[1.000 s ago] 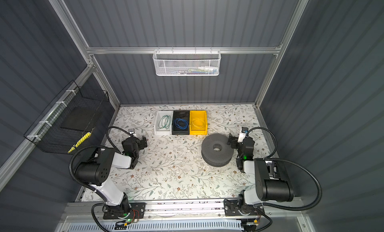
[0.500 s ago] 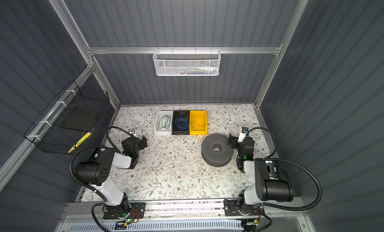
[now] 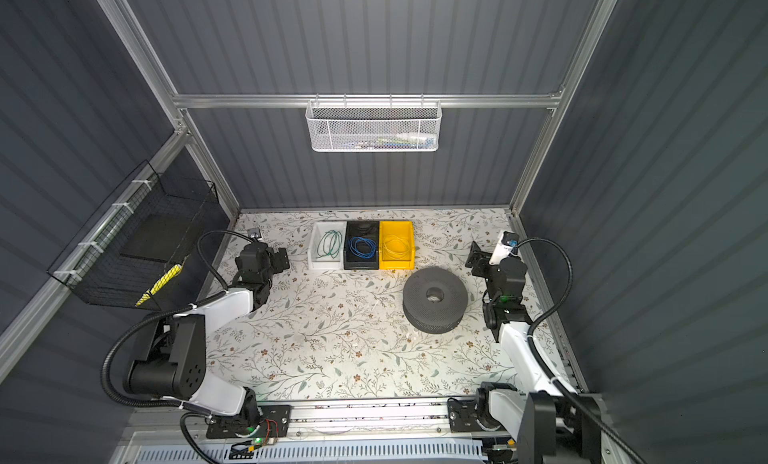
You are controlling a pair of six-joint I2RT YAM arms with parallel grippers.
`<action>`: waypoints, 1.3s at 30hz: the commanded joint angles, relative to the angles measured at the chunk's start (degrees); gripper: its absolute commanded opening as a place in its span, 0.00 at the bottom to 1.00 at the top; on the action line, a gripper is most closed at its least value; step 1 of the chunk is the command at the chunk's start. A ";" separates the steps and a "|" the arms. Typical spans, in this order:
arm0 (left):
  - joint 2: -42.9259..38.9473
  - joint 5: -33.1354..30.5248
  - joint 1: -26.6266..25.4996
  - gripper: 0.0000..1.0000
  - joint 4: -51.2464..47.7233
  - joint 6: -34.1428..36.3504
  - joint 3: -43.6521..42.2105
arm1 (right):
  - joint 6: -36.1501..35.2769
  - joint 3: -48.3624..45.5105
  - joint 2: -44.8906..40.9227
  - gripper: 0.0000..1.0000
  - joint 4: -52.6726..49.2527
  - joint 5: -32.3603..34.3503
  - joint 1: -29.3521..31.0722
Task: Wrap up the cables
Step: 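Raise both arms and move the right gripper toward the grey spool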
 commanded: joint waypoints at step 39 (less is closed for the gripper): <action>-8.08 19.36 -7.63 1.00 -33.55 -13.90 9.43 | 20.30 -7.79 3.22 0.61 -23.33 -44.48 -14.53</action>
